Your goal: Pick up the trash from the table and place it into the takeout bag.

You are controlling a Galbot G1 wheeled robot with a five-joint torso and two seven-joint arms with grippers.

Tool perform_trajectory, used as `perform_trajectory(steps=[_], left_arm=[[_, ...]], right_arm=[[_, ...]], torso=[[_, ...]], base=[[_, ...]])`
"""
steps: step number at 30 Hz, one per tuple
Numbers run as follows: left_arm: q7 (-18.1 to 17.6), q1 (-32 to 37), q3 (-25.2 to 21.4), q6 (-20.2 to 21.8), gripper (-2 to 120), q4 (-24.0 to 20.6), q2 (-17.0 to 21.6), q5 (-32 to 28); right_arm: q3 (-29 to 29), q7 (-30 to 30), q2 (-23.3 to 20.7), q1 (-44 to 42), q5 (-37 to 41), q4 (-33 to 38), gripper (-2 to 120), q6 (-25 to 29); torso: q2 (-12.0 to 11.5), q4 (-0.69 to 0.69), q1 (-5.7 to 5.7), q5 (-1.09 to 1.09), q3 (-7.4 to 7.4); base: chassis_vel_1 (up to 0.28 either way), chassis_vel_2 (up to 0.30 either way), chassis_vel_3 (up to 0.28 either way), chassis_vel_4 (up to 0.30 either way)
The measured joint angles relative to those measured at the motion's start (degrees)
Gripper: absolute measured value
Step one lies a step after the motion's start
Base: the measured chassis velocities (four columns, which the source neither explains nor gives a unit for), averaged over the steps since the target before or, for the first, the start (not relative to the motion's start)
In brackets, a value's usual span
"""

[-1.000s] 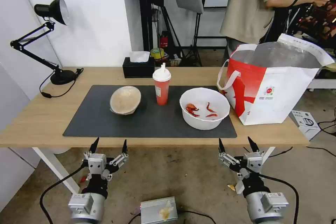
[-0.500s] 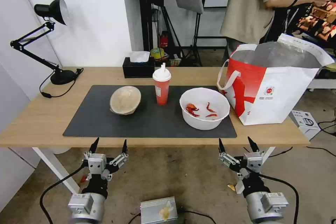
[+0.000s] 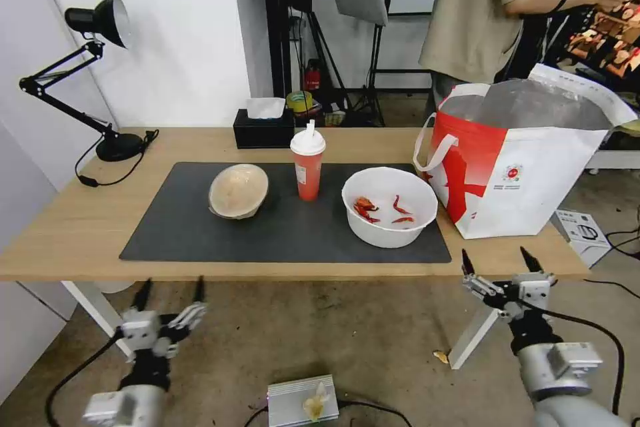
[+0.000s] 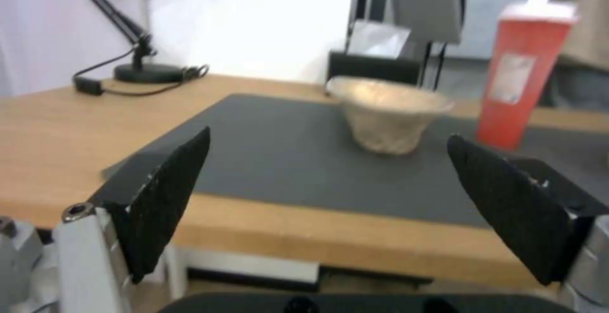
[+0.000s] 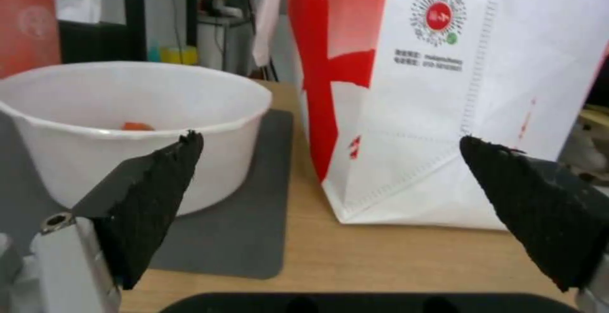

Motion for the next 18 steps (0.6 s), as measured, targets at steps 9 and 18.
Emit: perform_trajectory(steps=[9, 18], left_arm=[[2.42, 0.73, 0.3, -1.09, 100, -1.38, -0.04, -0.26], [3.5, 0.98, 1.15, -1.04, 100, -2.56, 0.0, 0.19]], right_arm=[[-0.11, -1.46, -2.4, -0.58, 0.45, 1.83, 100, -0.16], [-2.09, -2.63, -7.73, 1.82, 3.71, 2.75, 100, -3.0]], torso=[[0.0, 0.0, 0.0, 0.0, 0.0], [0.0, 0.0, 0.0, 0.01, 0.0]], base=[[0.0, 0.0, 0.0, 0.0], [0.0, 0.0, 0.0, 0.0]])
